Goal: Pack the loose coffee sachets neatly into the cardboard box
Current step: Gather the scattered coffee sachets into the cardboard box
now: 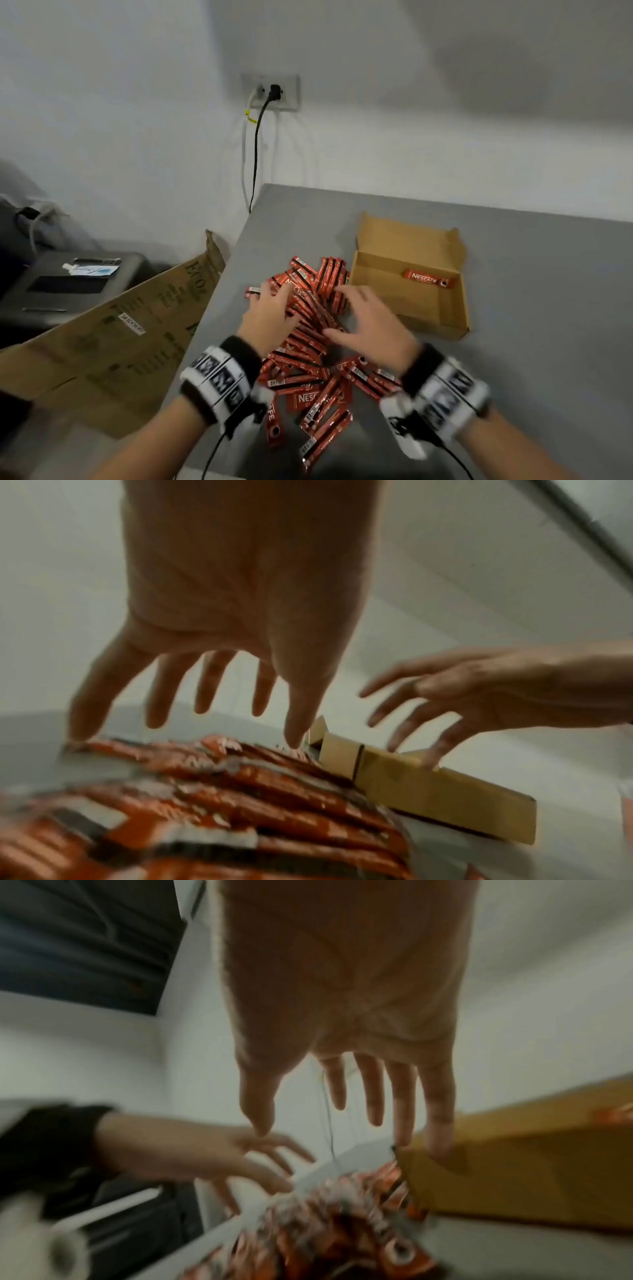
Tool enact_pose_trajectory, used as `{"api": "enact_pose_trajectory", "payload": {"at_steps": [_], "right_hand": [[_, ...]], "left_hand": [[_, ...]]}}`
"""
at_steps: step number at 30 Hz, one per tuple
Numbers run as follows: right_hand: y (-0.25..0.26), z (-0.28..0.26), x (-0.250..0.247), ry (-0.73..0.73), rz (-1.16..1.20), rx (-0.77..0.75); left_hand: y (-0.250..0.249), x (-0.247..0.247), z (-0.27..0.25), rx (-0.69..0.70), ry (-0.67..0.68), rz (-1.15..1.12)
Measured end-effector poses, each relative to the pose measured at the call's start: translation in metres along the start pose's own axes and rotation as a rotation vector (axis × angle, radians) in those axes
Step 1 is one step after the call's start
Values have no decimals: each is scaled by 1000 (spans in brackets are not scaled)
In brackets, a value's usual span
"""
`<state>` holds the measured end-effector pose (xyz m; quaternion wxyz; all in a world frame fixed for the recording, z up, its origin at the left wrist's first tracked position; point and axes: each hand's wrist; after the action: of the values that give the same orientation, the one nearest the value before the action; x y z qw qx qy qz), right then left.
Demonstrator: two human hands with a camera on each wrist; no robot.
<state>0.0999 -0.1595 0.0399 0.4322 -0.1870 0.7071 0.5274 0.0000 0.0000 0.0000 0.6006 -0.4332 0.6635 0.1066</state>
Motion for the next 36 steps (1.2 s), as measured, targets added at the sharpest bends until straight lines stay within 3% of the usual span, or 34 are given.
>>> {"api": "enact_pose_trajectory", "payload": {"at_steps": [2,8,13,22,26,31,33,36], "right_hand": [[4,23,22,79,-59,-25],[-10,53,61,172,-304,7],[-15,61,66,132,-218,-47],[-20,61,50,183,-192,-107],[-18,55,39,105,-85,-129],[-21,40,-1,-159,102,-60],[-38,39,-17,-266,138,48],[-68,39,-24,-309,92,215]], "left_hand": [[-6,9,12,-53,44,30],[-6,19,36,22,19,19],[-8,22,40,97,30,-193],[-10,9,41,244,57,-222],[-8,-6,35,228,-66,-332],[-2,-18,31,186,-190,-375],[-6,-19,28,245,-166,-338],[-24,-12,25,399,18,-157]]}}
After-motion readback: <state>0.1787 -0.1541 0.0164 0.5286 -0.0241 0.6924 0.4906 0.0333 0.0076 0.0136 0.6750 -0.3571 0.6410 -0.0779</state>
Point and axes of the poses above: each hand's wrist, its own z-axis towards the middle knuckle, its own x-axis out of the palm, y = z × x, and after that the axes turned 9 degrees about -x, right-handed
